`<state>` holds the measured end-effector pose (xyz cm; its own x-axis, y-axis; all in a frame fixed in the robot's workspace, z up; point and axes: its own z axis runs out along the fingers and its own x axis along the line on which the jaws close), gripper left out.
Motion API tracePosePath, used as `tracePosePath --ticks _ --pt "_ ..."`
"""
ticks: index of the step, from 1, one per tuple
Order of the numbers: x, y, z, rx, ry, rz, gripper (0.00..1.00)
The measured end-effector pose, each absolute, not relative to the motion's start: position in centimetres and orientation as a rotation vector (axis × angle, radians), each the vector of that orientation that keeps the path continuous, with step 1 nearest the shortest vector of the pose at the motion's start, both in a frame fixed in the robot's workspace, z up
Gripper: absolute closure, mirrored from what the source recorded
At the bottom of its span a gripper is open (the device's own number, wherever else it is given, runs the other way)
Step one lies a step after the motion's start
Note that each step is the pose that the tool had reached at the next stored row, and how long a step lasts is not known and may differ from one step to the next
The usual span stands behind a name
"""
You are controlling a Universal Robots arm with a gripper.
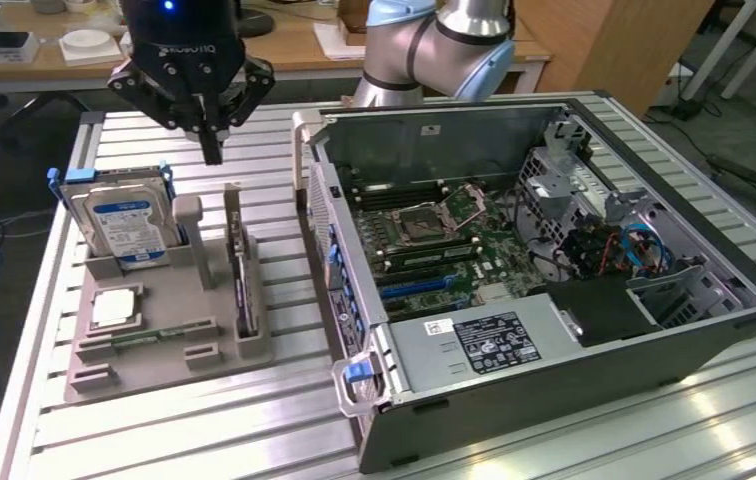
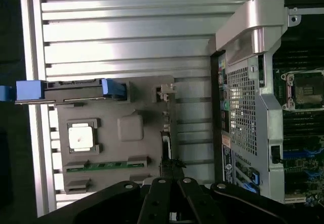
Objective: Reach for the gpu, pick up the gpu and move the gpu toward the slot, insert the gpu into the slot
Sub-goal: 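Reach for the gpu, then pick up the gpu and move the gpu toward the slot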
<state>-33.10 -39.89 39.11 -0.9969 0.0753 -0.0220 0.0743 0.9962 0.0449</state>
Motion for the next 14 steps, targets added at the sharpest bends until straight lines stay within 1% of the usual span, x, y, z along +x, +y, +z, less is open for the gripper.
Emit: tracePosePath --ticks 1,13,14 --pt "-33.99 -39.89 39.10 0.117 3.115 0.069 0.90" --pt "-34.00 -39.89 39.10 0.117 3.115 0.069 0.90" --pt "-34.00 -39.89 39.10 0.117 3.115 0.069 0.89"
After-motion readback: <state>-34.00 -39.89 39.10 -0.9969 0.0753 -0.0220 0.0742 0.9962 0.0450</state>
